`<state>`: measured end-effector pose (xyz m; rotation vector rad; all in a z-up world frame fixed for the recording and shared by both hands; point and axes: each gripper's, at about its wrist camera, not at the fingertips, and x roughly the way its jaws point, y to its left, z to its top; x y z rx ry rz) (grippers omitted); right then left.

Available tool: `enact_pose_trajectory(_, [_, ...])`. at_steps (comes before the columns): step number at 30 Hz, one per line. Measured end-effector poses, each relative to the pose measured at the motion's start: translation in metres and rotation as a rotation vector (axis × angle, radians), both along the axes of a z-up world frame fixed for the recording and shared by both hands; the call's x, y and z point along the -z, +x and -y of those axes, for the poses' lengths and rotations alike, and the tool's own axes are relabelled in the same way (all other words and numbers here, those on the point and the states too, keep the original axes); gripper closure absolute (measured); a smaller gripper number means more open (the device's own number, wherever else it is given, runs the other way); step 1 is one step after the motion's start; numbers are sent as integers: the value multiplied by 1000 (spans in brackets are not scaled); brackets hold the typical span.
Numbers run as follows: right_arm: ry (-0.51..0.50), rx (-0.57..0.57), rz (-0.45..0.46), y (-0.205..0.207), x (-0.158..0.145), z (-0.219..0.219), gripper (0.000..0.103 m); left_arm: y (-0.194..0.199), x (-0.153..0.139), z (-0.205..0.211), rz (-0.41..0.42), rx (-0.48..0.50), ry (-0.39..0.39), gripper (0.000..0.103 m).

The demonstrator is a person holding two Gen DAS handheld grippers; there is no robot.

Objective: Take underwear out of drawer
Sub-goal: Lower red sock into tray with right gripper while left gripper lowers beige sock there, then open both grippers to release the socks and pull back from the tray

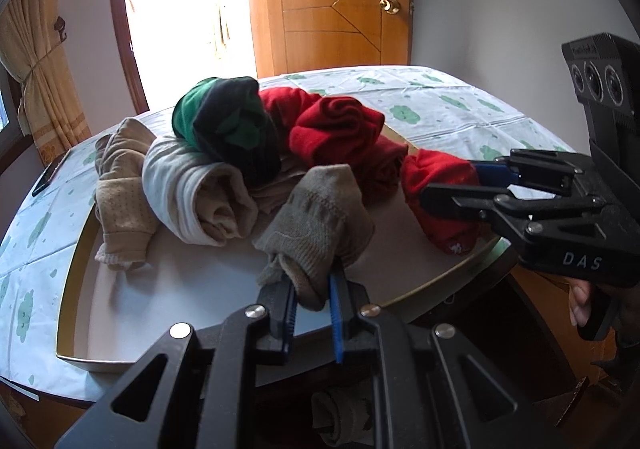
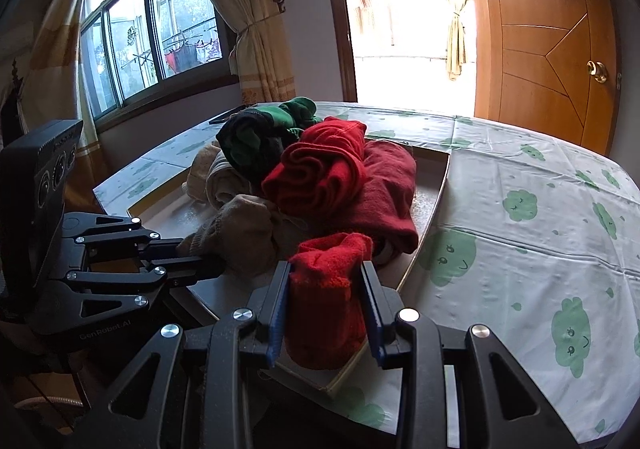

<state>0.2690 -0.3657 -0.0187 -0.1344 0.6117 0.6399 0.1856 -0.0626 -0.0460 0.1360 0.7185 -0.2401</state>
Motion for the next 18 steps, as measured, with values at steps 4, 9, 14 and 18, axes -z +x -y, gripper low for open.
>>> enact_pose_trajectory(4, [-8, 5, 0, 2, 1, -3, 67, 5, 1, 4, -15, 5, -5, 91])
enact_pose_trajectory(9, [-7, 12, 8, 0, 2, -2, 64, 3, 0, 6, -4, 2, -2, 88])
enact_pose_trajectory(14, [18, 21, 12, -5, 3, 2, 47, 0, 0, 0, 11, -11, -5, 80])
enact_pose_trajectory(18, [33, 19, 19, -10, 3, 3, 43, -5, -1, -3, 33, -26, -7, 69])
